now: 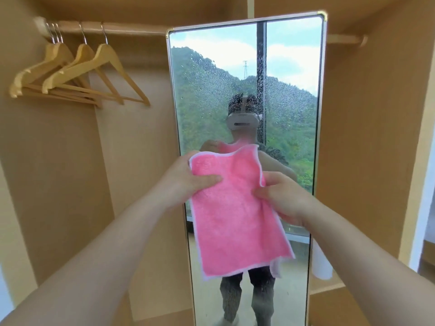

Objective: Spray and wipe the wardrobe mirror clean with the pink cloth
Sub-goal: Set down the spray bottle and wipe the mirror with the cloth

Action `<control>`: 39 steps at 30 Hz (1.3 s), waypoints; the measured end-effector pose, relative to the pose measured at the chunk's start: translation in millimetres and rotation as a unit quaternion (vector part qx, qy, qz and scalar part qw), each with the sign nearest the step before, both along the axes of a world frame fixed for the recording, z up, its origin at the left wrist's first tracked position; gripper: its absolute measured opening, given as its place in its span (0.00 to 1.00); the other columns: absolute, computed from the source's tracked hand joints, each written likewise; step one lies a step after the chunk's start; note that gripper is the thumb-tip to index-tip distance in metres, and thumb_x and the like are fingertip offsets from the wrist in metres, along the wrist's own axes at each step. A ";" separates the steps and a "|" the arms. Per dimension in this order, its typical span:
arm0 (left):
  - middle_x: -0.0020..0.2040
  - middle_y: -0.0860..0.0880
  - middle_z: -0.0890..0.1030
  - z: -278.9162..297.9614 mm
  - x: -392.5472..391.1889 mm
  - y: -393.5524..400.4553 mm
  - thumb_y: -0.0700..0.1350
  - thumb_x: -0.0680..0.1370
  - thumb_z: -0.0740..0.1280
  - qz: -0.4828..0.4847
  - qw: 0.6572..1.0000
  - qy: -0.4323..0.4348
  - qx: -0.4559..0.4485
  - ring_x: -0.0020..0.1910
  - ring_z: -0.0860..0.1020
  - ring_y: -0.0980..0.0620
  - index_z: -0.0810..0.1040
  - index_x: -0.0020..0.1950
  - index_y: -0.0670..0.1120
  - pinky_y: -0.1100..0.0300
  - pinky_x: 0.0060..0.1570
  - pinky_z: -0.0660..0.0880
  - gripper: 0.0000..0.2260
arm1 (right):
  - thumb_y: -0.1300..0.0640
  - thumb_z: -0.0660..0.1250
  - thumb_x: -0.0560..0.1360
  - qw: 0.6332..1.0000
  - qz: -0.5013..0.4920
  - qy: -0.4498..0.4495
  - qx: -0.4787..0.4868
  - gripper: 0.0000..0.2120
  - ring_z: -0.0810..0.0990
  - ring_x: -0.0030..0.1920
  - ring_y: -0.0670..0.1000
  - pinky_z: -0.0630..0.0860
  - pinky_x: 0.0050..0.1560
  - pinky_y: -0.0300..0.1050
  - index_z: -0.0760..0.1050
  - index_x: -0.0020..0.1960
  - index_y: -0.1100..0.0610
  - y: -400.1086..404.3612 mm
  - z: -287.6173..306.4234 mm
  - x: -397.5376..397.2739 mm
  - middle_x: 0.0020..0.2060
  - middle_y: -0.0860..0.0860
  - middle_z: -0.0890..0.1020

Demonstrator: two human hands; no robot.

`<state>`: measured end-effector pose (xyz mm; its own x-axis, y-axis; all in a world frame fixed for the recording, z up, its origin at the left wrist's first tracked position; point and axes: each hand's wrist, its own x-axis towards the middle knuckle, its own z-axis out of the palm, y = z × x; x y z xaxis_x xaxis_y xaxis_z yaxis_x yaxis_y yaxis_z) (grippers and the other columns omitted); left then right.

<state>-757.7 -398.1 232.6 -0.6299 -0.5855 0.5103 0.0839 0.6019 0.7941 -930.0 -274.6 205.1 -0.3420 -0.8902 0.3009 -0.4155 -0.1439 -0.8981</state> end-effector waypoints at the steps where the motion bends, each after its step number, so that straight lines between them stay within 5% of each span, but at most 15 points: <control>1: 0.38 0.58 0.84 2.3 2.3 -2.7 0.35 0.71 0.74 -0.006 1.000 0.000 0.004 0.37 0.82 0.62 0.78 0.49 0.52 0.67 0.37 0.78 0.14 | 0.66 0.62 0.75 0.997 -0.059 0.036 -0.024 0.09 0.81 0.47 0.66 0.76 0.52 0.68 0.76 0.52 0.68 -0.2 3.1 -4.3 0.50 0.65 0.80; 4: 0.44 0.52 0.83 7.9 6.0 -10.6 0.33 0.75 0.69 -0.012 1.000 -0.012 -0.005 0.39 0.82 0.62 0.77 0.52 0.50 0.69 0.38 0.77 0.13 | 0.56 0.68 0.75 0.972 -0.191 0.080 -0.110 0.13 0.81 0.44 0.53 0.80 0.47 0.56 0.71 0.57 0.53 -0.3 13.1 -12.8 0.46 0.51 0.81; 7: 0.44 0.51 0.82 14.0 4.1 -17.4 0.34 0.76 0.68 0.040 0.999 0.019 -0.010 0.40 0.82 0.56 0.76 0.50 0.48 0.69 0.37 0.77 0.10 | 0.58 0.66 0.76 0.933 -0.246 0.174 -0.196 0.13 0.76 0.42 0.45 0.70 0.45 0.45 0.63 0.54 0.50 -1.7 18.6 -15.4 0.42 0.40 0.74; 10: 0.43 0.49 0.83 23.3 -1.9 -23.5 0.35 0.77 0.67 0.085 0.994 0.073 -0.012 0.40 0.81 0.54 0.77 0.52 0.43 0.66 0.38 0.79 0.06 | 0.64 0.60 0.77 0.875 -0.246 0.333 -0.253 0.07 0.75 0.46 0.52 0.66 0.44 0.44 0.72 0.52 0.55 -11.5 19.0 -21.1 0.47 0.49 0.76; 13: 0.41 0.51 0.83 35.1 -4.8 -28.1 0.35 0.79 0.64 0.097 0.989 0.102 -0.045 0.36 0.80 0.61 0.80 0.48 0.45 0.69 0.38 0.77 0.07 | 0.63 0.59 0.73 0.824 -0.271 0.432 -0.247 0.15 0.76 0.39 0.56 0.69 0.35 0.44 0.77 0.58 0.59 -23.6 23.2 -26.6 0.46 0.55 0.77; 21: 0.49 0.42 0.81 112.3 -10.6 -87.0 0.46 0.76 0.69 0.209 0.949 0.150 -0.179 0.50 0.78 0.49 0.82 0.41 0.50 0.58 0.50 0.74 0.05 | 0.69 0.67 0.70 0.708 -0.386 0.524 -0.272 0.17 0.72 0.33 0.57 0.60 0.31 0.42 0.76 0.58 0.66 -70.9 99.9 -18.1 0.40 0.60 0.75; 25: 0.52 0.44 0.80 161.8 -15.1 -116.6 0.49 0.76 0.68 0.213 0.941 0.163 -0.207 0.58 0.76 0.47 0.83 0.42 0.50 0.52 0.58 0.72 0.06 | 0.67 0.66 0.69 0.648 -0.446 0.545 -0.289 0.07 0.66 0.33 0.55 0.59 0.31 0.45 0.74 0.47 0.68 -96.7 149.7 -6.4 0.36 0.59 0.71; 29: 0.58 0.47 0.79 189.0 -22.5 -138.7 0.50 0.76 0.69 0.143 0.954 0.182 -0.191 0.59 0.76 0.49 0.81 0.41 0.54 0.50 0.64 0.72 0.04 | 0.49 0.54 0.75 0.627 -0.516 0.546 -0.208 0.20 0.74 0.41 0.60 0.67 0.38 0.50 0.74 0.45 0.65 -124.6 168.1 -2.7 0.43 0.61 0.75; 30: 0.61 0.50 0.76 194.7 -24.4 -142.7 0.50 0.76 0.70 0.135 0.952 0.191 -0.196 0.59 0.75 0.54 0.82 0.43 0.52 0.59 0.65 0.69 0.04 | 0.45 0.50 0.76 0.632 -0.526 0.541 -0.176 0.25 0.74 0.45 0.60 0.70 0.43 0.52 0.74 0.49 0.65 -130.9 167.1 -0.6 0.48 0.61 0.75; 32: 0.57 0.52 0.71 206.1 -27.6 -145.2 0.48 0.75 0.71 0.134 0.944 0.213 -0.212 0.49 0.72 0.63 0.82 0.45 0.44 0.77 0.49 0.65 0.07 | 0.42 0.45 0.76 0.641 -0.536 0.539 -0.110 0.32 0.71 0.58 0.63 0.68 0.59 0.59 0.73 0.60 0.66 -144.3 161.2 1.1 0.60 0.63 0.72; 35: 0.43 0.46 0.75 217.4 -35.7 -147.5 0.46 0.75 0.72 0.106 0.945 0.240 -0.195 0.39 0.73 0.53 0.80 0.43 0.38 0.65 0.38 0.68 0.10 | 0.45 0.45 0.78 0.626 -0.540 0.554 -0.101 0.33 0.57 0.73 0.66 0.48 0.73 0.62 0.68 0.66 0.71 -160.7 155.7 4.2 0.73 0.67 0.58; 39: 0.39 0.44 0.77 218.2 -43.5 -153.3 0.46 0.74 0.72 0.079 0.958 0.244 -0.126 0.37 0.73 0.50 0.79 0.45 0.33 0.57 0.39 0.70 0.14 | 0.61 0.45 0.74 0.601 -0.509 0.588 -0.184 0.27 0.55 0.74 0.68 0.50 0.74 0.62 0.67 0.68 0.71 -175.9 158.4 19.5 0.73 0.69 0.57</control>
<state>-801.2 -551.4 450.7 -0.1937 -0.4723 0.8599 0.3012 0.8055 0.5103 -910.5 -450.5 363.5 -0.0111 -0.1994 0.9798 -0.7727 0.6236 0.1182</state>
